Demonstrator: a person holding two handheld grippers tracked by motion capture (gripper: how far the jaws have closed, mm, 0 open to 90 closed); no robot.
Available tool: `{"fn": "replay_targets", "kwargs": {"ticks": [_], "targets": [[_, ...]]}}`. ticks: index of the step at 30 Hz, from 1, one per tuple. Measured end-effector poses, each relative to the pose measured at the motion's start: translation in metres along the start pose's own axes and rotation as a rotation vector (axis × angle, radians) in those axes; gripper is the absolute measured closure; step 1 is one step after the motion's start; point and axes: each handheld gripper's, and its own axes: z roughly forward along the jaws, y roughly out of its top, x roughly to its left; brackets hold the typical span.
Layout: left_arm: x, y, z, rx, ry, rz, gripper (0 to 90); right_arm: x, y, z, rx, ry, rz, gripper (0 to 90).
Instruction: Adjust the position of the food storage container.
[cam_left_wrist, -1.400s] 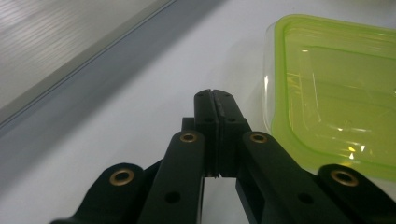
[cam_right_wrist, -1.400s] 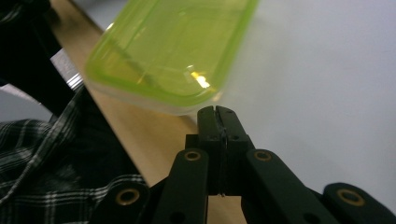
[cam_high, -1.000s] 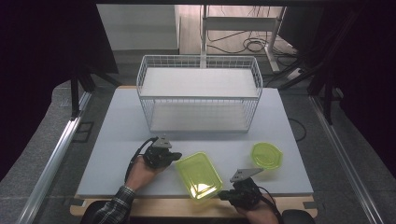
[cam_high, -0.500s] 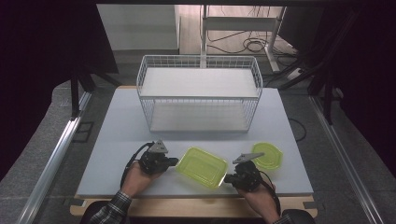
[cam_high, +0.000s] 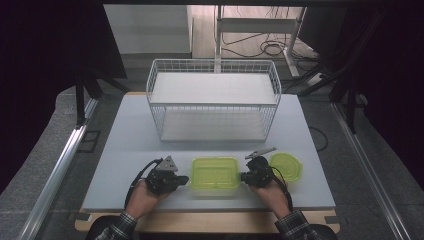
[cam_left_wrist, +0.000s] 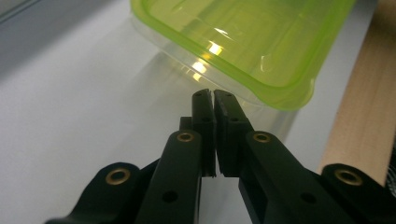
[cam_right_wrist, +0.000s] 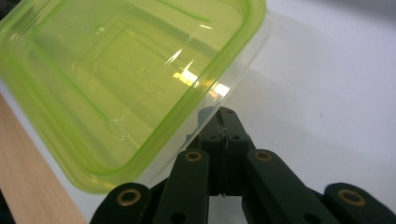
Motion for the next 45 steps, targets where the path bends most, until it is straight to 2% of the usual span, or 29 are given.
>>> {"fn": "replay_targets", "kwargs": {"ticks": [7,10,13,14,18,19,20,21,22,25,30,34,35,36,41,45], "targets": [[-0.008,-0.01,-0.008,0.008,-0.001,-0.003,86.0,0.002,0.012,0.012,0.009,0.021,-0.019,89.1],[-0.013,-0.015,-0.012,0.011,-0.007,-0.001,85.3,0.008,0.02,0.022,0.013,0.038,-0.042,89.1],[-0.012,-0.019,-0.016,0.014,0.009,-0.004,83.9,0.01,0.024,0.024,0.008,0.022,-0.071,89.0],[-0.012,-0.02,-0.017,0.011,0.018,-0.011,83.1,0.011,0.023,0.023,0.008,-0.003,-0.082,88.9],[-0.006,-0.026,-0.028,-0.022,0.059,-0.042,78.2,0.011,0.019,0.01,-0.021,-0.054,-0.094,87.4],[-0.006,-0.026,-0.028,-0.022,0.059,-0.042,75.6,0.011,0.019,0.01,-0.021,-0.054,-0.094,87.4],[-0.004,-0.029,-0.032,-0.04,0.089,-0.052,70.7,0.01,0.016,0.001,-0.047,-0.063,-0.102,85.5],[-0.004,-0.029,-0.032,-0.04,0.089,-0.052,66.7,0.009,0.015,-0.002,-0.056,-0.067,-0.098,84.8],[-0.004,-0.031,-0.035,-0.053,0.117,-0.058,61.9,0.008,0.013,-0.006,-0.065,-0.064,-0.097,83.7],[-0.004,-0.034,-0.038,-0.055,0.15,-0.063,51.9,0.006,0.008,-0.016,-0.101,-0.054,-0.09,80.2],[-0.003,-0.039,-0.04,-0.068,0.186,-0.082,36.8,0.008,0.001,-0.027,-0.153,-0.042,-0.089,67.5],[-0.003,-0.041,-0.041,-0.082,0.216,-0.099,15.9,0.012,-0.006,-0.031,-0.184,-0.042,-0.103,51.1],[-0.003,-0.041,-0.041,-0.082,0.216,-0.099,11.6,0.012,-0.006,-0.031,-0.184,-0.042,-0.103,51.1],[-0.002,-0.042,-0.042,-0.088,0.214,-0.107,8.3,0.012,-0.009,-0.033,-0.197,-0.026,-0.098,42.4],[-0.001,-0.043,-0.042,-0.101,0.213,-0.109,3.0,0.009,-0.013,-0.033,-0.212,0.0,-0.079,30.1],[0.0,-0.045,-0.041,-0.108,0.219,-0.09,1.7,0.008,-0.013,-0.032,-0.224,0.015,-0.066,23.6]]}}
